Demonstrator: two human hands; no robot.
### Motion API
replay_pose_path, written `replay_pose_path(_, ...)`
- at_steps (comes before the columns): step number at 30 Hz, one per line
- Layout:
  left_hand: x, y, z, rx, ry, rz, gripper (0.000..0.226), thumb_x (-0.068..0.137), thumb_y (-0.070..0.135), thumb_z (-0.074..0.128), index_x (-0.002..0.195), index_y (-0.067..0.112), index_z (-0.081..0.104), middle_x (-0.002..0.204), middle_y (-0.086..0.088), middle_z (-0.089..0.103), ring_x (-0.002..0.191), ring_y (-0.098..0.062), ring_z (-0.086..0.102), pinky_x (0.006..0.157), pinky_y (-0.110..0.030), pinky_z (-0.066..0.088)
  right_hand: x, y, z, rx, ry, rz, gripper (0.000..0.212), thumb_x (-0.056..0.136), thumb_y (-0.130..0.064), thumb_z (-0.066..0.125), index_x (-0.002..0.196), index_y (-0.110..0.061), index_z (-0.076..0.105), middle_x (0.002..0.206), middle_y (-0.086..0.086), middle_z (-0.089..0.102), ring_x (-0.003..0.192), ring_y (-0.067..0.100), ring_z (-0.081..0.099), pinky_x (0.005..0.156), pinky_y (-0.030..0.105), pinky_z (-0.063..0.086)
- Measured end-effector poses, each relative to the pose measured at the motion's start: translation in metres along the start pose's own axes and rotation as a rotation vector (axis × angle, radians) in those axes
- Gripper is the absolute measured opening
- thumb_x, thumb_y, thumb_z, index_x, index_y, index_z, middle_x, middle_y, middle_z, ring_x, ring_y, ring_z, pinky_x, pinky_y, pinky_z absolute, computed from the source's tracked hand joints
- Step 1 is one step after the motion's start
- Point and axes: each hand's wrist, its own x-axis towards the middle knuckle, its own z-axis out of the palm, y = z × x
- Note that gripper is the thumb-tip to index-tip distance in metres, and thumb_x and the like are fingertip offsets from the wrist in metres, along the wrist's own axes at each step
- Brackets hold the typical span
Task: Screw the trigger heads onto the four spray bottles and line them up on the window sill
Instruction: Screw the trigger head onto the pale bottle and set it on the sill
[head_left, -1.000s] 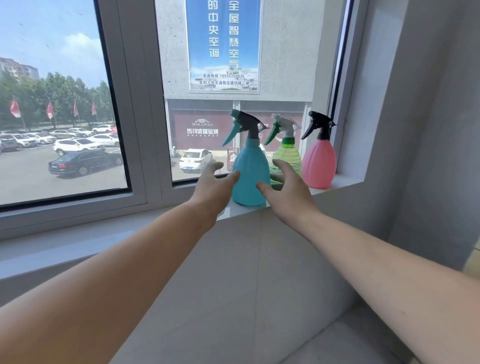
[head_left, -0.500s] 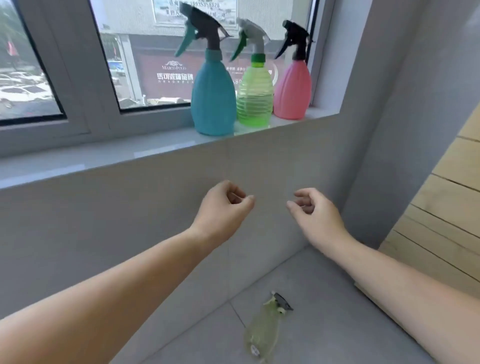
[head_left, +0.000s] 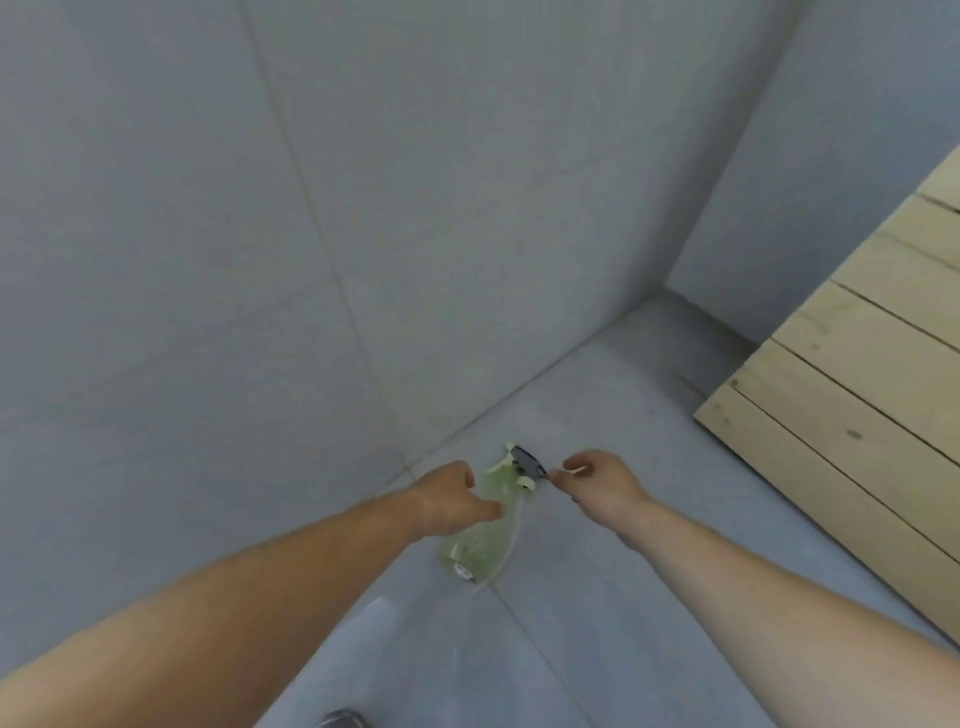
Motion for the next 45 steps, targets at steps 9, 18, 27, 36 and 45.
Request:
replay_pose_path(9, 0.066, -0.031, 0.051, -0.127, -0.006, -0.145, 0.074, 0.077, 0.05, 0.082, 0.131, 0.017, 0.044, 0.127, -0.004, 0.058, 0.106, -0.02, 0.058, 0.082, -0.031, 0.055, 0.071, 0.03, 0.043, 0.039, 0.02, 0.102, 0.058, 0.087, -0.037, 0.074, 0.133, -0.008, 0.055, 0.115, 0.007, 0.062, 0.105, 0.023, 0.061, 0.083, 0.023, 0.042)
replay_pose_path(18, 0.073, -0.054, 0.053, -0.285, -0.044, -0.216, 0.059, 0.075, 0.05, 0.082, 0.117, 0.021, 0.051, 0.117, 0.001, 0.063, 0.108, -0.02, 0.064, 0.091, -0.046, 0.061, 0.095, 0.036, 0.062, -0.022, 0.064, 0.125, 0.073, 0.072, -0.041, 0.085, 0.132, -0.012, 0.055, 0.123, 0.011, 0.067, 0.109, 0.028, 0.066, 0.081, 0.031, 0.051)
replay_pose_path(27, 0.06, -0.058, 0.051, -0.362, -0.098, -0.182, 0.064, 0.078, 0.048, 0.081, 0.127, 0.023, 0.049, 0.125, 0.002, 0.06, 0.114, -0.02, 0.063, 0.09, -0.042, 0.061, 0.09, 0.04, 0.059, 0.168, -0.008, 0.16, 0.021, 0.073, -0.018, 0.085, 0.073, -0.012, 0.064, 0.078, 0.01, 0.06, 0.074, 0.025, 0.058, 0.074, 0.039, 0.054)
replay_pose_path(36, 0.003, -0.008, 0.024, -0.299, -0.138, 0.017, 0.062, 0.08, 0.037, 0.082, 0.13, 0.025, 0.047, 0.11, 0.003, 0.064, 0.099, -0.02, 0.073, 0.084, -0.04, 0.064, 0.006, 0.012, -0.049, 0.331, 0.034, 0.07, 0.011, 0.092, -0.015, 0.069, 0.096, -0.007, 0.063, 0.081, 0.009, 0.066, 0.068, 0.019, 0.064, 0.067, 0.03, 0.056)
replay_pose_path(45, -0.112, 0.09, 0.005, -0.126, -0.121, 0.33, 0.057, 0.076, 0.031, 0.084, 0.123, 0.022, 0.051, 0.098, 0.001, 0.065, 0.082, -0.017, 0.069, 0.081, -0.044, 0.065, -0.153, -0.032, -0.208, 0.438, 0.327, -0.208, 0.009, 0.094, -0.016, 0.066, 0.101, -0.011, 0.068, 0.099, 0.012, 0.072, 0.076, 0.022, 0.069, 0.075, 0.035, 0.06)
